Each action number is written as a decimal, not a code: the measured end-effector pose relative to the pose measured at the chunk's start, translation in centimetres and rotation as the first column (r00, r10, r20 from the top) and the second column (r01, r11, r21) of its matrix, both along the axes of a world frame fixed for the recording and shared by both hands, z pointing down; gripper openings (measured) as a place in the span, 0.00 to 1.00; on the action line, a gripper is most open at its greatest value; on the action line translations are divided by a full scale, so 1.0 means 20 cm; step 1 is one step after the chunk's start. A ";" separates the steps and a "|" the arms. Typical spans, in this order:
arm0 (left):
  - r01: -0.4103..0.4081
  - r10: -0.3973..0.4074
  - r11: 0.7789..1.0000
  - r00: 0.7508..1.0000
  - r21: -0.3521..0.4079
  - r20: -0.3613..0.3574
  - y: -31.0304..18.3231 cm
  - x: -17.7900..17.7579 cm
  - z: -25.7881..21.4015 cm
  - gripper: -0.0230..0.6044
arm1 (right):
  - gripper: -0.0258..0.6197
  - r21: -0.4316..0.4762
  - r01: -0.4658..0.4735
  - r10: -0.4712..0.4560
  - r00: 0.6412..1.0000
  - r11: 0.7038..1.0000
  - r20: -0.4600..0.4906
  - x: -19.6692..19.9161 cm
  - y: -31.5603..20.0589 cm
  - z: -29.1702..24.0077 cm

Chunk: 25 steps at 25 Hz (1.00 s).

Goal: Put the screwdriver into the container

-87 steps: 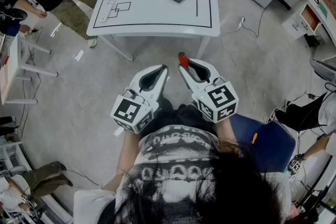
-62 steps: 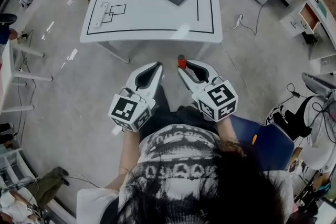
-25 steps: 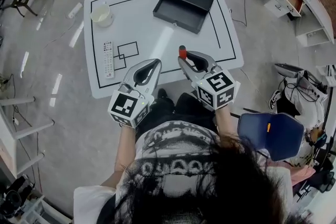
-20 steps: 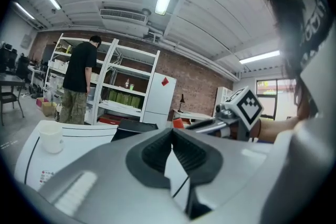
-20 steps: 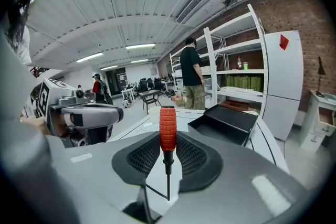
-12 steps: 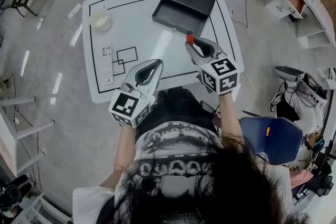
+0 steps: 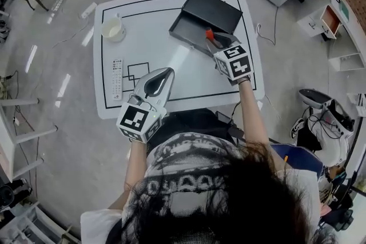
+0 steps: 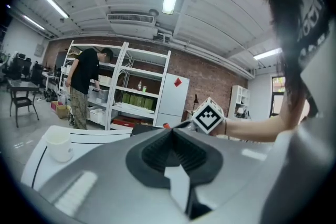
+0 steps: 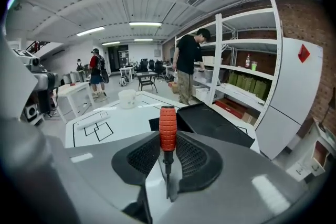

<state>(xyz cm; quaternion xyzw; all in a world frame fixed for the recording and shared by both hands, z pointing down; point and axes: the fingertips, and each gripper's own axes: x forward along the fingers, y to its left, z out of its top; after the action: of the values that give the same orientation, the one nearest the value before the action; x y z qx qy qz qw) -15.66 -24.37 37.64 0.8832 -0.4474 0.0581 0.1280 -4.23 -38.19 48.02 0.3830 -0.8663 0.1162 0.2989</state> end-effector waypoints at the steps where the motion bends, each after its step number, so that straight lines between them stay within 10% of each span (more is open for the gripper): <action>1: 0.011 -0.011 1.000 1.000 -0.002 0.003 -0.02 0.00 0.00 0.04 | 0.18 -0.014 0.015 -0.015 1.000 1.000 -0.010 -0.01 -0.04 0.04; 15: 0.116 -0.115 0.993 0.993 -0.037 0.025 -0.18 -0.05 0.06 0.04 | 0.18 -0.176 0.161 -0.191 0.967 0.971 -0.171 -0.21 -0.33 0.51; 25: 0.171 -0.170 0.984 0.985 -0.053 0.032 -0.16 -0.11 0.09 0.04 | 0.19 -0.263 0.097 -0.150 0.970 0.960 -0.191 -0.20 -0.38 0.69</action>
<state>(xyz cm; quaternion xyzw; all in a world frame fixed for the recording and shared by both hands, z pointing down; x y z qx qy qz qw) -17.91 -27.62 39.37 0.8368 -0.5214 0.0714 0.1509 -8.30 -45.88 61.80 0.2970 -0.8306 0.1654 0.4410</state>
